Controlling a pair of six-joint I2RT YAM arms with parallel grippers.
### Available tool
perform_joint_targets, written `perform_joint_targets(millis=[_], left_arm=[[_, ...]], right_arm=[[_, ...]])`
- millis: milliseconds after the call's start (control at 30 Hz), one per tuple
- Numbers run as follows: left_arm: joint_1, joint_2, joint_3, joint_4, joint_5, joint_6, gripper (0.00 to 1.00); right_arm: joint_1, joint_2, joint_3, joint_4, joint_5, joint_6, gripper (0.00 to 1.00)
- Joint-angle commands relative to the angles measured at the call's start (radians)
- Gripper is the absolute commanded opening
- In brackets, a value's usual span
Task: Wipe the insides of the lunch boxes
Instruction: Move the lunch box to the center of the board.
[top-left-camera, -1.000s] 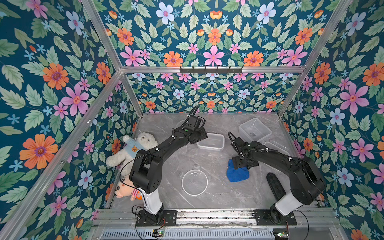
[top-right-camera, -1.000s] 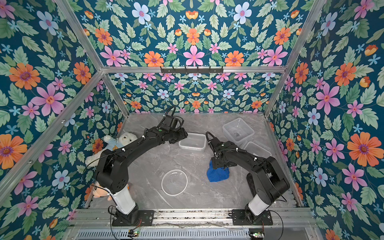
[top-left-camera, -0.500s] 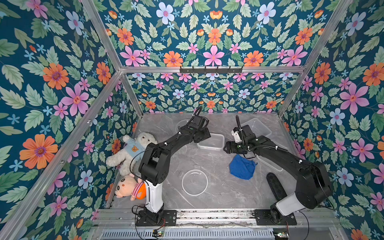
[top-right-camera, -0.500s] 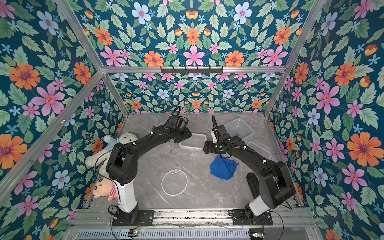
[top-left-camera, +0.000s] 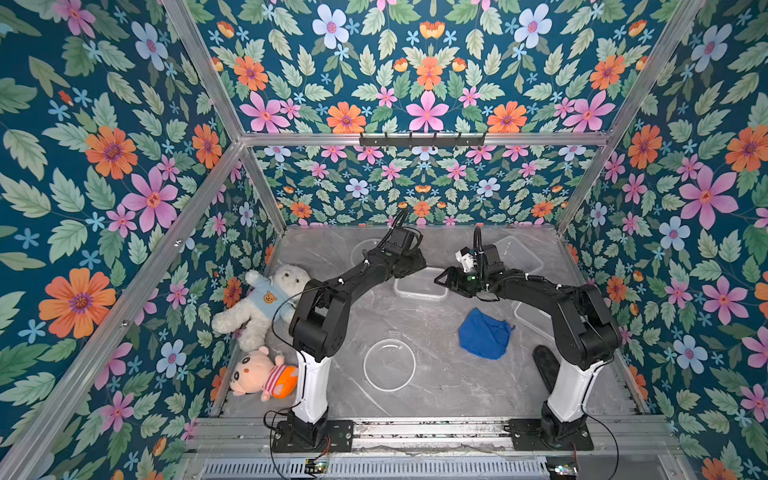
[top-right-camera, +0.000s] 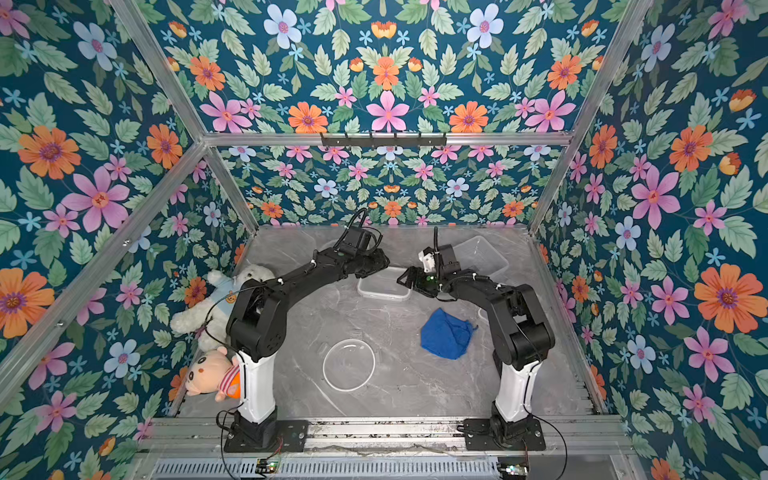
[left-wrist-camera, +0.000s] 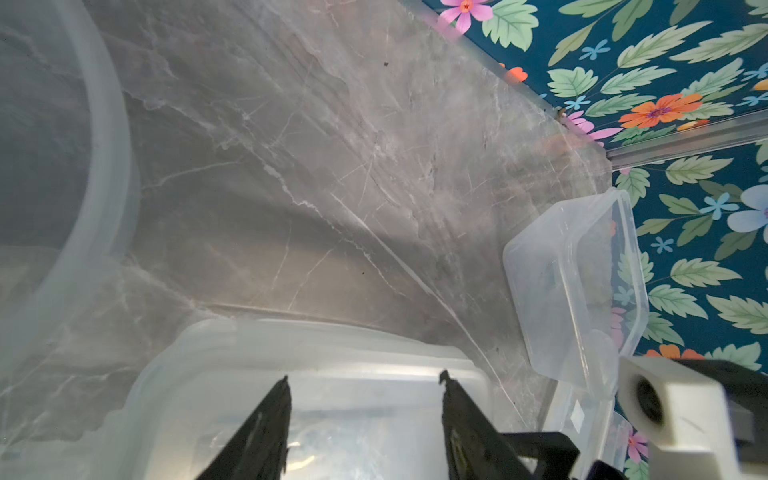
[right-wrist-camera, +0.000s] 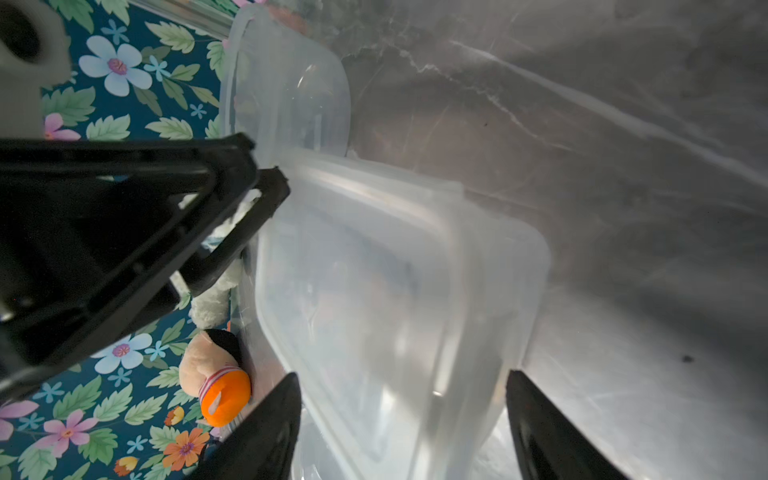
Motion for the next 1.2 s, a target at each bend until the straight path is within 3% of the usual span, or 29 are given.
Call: perform_joint_targets(millis=[0,133,300,433,567,867,1033,1167], left_arm=[[0.000,0.034,0.012,-0.131,-0.003,-0.001,0.61],[0.000,0.005,0.034,-0.156,-0.015,0.011,0.61],[0.003,-0.129,-0.018,-0.288,-0.200,0.042,0.67],[0.012,-0.206,-0.134,-0.313,-0.247,0.043,0.71],[0.067,-0.210,-0.156,-0.272,-0.258,0.044,0.72],[0.216,-0.084,0.029,-0.121,-0.231,0.099,0.68],[0.260,0.085,0.114,-0.141,-0.230,0.105,0.64],[0.273,0.133,0.140,-0.195,-0.255,0.117,0.63]], right_arm=[[-0.013,0.045,-0.024,0.167,-0.111,0.093,0.72],[-0.027,0.086,-0.058,0.301,-0.155,0.177,0.69],[-0.027,0.091,-0.065,0.311,-0.143,0.182,0.69],[-0.027,0.085,-0.074,0.302,-0.109,0.184,0.69],[-0.028,0.078,-0.081,0.283,-0.089,0.180,0.69],[-0.027,0.067,-0.079,0.244,-0.059,0.157,0.69],[-0.027,0.083,-0.057,0.215,-0.055,0.146,0.68],[-0.027,0.086,-0.045,0.191,-0.045,0.133,0.68]])
